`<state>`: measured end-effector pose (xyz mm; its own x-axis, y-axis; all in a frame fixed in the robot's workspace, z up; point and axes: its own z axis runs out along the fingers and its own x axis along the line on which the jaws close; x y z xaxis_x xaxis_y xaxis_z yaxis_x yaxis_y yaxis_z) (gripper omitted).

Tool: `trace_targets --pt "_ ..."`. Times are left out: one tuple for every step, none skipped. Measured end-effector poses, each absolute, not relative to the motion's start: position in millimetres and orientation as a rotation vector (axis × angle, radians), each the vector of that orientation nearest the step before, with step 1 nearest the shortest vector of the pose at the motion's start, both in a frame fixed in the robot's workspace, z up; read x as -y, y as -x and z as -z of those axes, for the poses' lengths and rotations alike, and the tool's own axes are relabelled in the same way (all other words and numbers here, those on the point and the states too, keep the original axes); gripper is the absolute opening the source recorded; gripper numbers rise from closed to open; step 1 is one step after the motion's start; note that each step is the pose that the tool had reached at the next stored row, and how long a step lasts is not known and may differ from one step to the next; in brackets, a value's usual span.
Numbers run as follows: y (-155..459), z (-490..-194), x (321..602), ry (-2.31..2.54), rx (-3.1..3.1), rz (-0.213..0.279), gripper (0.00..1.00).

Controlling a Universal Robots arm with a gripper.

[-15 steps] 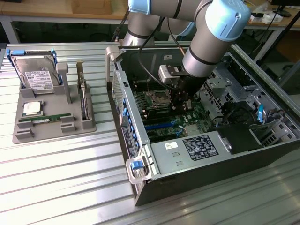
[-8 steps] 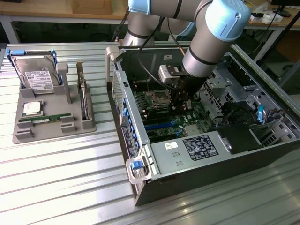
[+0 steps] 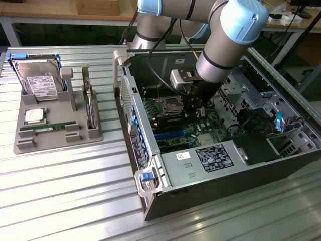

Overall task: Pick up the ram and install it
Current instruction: 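Insert the ram into the slot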

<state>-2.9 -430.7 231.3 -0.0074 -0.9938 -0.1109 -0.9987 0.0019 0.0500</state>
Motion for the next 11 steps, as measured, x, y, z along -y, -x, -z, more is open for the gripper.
trace_targets --pt "2.9 -231.3 430.7 2.182 -2.192 -0.177 0.13" --pt "2.3 -231.3 430.7 2.182 -2.192 -0.176 0.13" --pt "1.4 -231.3 430.7 2.183 -2.192 -0.177 0.13" --pt "1.3 -231.3 430.7 2.182 -2.192 -0.177 0.13" --pt "1.0 -231.2 430.7 2.182 -2.192 -0.177 0.13" --pt "0.8 -231.2 430.7 2.182 -2.192 -0.177 0.13" --pt "0.9 -231.2 430.7 2.182 -2.192 -0.177 0.13" --pt "0.9 -231.5 430.7 2.182 -2.192 -0.177 0.13" --pt "1.0 -233.3 430.6 2.182 -2.192 -0.177 0.13" --pt "1.0 -233.3 430.6 2.182 -2.192 -0.177 0.13" --pt "1.0 -233.4 430.7 2.182 -2.192 -0.177 0.13"
